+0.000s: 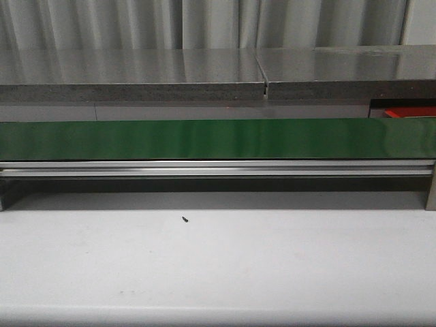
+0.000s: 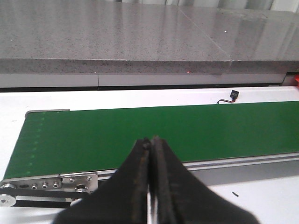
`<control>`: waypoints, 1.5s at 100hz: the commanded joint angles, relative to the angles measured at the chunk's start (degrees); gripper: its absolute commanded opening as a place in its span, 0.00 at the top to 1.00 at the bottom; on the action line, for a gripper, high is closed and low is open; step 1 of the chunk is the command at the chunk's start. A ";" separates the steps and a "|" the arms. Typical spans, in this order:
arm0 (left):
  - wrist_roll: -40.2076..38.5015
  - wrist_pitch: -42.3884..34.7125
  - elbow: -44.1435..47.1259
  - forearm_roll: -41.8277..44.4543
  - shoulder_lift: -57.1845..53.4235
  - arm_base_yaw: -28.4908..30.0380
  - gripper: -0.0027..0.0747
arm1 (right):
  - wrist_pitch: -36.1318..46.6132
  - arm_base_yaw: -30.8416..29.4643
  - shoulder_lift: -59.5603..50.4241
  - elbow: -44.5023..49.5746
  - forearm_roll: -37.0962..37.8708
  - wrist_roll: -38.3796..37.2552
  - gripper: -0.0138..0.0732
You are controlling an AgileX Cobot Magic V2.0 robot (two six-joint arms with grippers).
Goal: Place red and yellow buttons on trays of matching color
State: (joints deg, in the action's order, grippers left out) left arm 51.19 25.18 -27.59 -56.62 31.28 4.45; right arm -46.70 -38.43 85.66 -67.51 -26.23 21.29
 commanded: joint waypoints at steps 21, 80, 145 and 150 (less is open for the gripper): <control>-0.03 -2.46 -1.48 -1.92 0.02 -0.39 0.99 | 12.97 -1.88 0.19 5.24 -1.14 0.49 0.62; -0.03 -2.46 -1.48 -1.92 0.02 -0.39 0.99 | 15.91 -1.80 10.14 5.55 -1.14 2.39 0.62; -0.03 -2.46 -1.48 -1.92 0.02 -0.39 0.99 | 15.41 -1.12 13.74 5.55 -1.27 2.99 0.29; -0.03 -2.46 -1.48 -1.92 0.02 -0.39 0.99 | 15.28 -1.12 13.74 5.55 -1.27 2.99 0.21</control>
State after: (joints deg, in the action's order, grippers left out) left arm 51.19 25.18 -27.59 -56.62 31.28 4.45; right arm -32.28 -39.49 101.78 -60.73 -26.41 23.36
